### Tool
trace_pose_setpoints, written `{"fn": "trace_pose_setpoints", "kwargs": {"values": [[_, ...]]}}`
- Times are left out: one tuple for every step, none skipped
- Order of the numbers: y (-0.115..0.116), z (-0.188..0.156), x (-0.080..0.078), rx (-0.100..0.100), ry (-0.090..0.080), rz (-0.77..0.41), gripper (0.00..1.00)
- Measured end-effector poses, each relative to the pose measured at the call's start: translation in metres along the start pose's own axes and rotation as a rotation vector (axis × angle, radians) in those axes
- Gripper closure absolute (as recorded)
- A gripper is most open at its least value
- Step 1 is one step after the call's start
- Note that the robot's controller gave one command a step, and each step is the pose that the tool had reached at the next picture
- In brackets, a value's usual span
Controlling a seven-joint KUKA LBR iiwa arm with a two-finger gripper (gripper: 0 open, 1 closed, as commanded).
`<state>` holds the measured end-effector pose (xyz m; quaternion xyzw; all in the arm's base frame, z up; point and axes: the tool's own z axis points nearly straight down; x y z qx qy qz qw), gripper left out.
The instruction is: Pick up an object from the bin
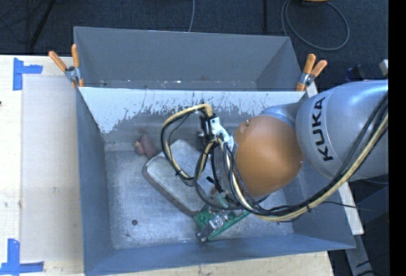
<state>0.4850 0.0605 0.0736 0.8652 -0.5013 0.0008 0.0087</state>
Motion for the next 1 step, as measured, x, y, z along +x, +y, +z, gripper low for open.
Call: {"fn": "trace_pose_setpoints", "kwargs": {"values": [[-0.0060,-0.1742,-0.0036,0.019,-0.010,-0.034,1.00]]}}
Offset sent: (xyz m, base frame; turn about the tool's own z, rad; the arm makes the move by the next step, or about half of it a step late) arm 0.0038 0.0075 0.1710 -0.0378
